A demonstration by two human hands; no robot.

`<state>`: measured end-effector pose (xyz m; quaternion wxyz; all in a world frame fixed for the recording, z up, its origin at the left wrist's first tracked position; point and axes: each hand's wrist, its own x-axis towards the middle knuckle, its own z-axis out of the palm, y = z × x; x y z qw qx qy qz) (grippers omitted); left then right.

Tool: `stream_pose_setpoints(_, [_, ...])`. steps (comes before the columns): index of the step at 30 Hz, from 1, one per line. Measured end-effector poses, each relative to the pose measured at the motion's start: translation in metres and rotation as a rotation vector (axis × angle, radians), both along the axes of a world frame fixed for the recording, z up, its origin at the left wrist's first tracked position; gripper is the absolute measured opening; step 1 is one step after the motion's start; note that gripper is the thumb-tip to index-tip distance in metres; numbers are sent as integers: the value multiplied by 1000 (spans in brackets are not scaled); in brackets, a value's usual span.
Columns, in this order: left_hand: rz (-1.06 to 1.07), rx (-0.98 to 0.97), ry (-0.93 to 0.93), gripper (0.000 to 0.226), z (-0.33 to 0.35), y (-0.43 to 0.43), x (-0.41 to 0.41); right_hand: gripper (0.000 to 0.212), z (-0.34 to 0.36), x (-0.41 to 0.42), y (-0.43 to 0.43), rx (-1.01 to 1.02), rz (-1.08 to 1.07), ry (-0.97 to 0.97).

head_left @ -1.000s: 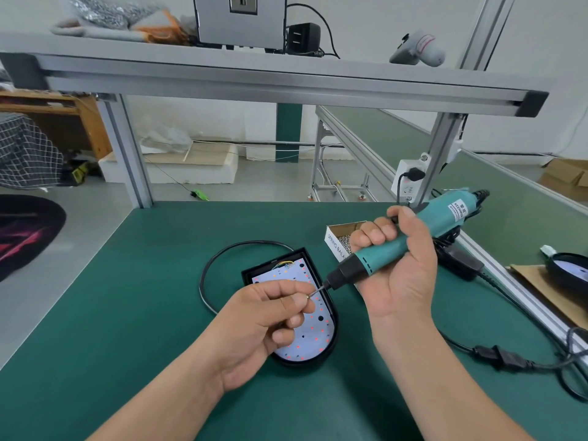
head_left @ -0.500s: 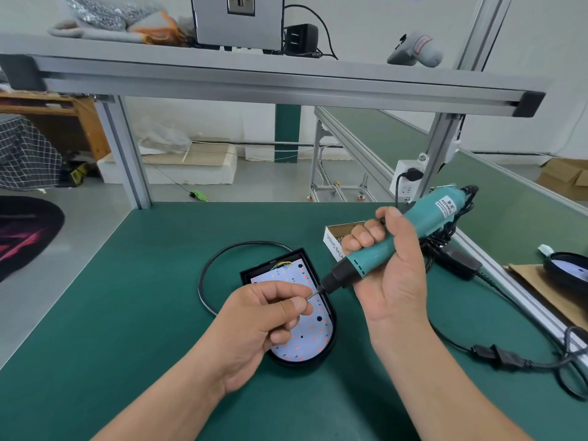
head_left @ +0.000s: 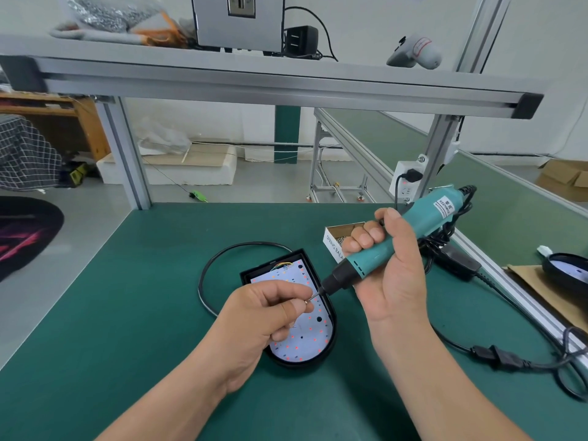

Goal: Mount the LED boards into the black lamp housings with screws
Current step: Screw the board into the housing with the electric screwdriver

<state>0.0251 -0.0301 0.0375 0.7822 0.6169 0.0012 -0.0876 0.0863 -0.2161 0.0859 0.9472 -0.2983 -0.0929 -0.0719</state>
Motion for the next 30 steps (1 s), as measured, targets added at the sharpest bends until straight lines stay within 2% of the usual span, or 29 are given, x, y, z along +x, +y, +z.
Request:
stream_pose_setpoints(5, [6,70,-42,21,1,1,0,13,-2,1,1,-10,-2,-10])
stream_pose_setpoints(11, [33,117,-73,21,0,2,0,17,-8,3,7,-1,-59,63])
stream_pose_setpoints(23, [-4,126,-31,22,-3,4,4,17,-17,11,5,47,-83,151])
stream_pose_setpoints(27, [-15,116,-37,17,0,3,3,17,-18,12,4,60,-76,158])
stream_pose_setpoints(30, [0,125,-25,24,-2,3,4,16,-18,12,4,64,-72,157])
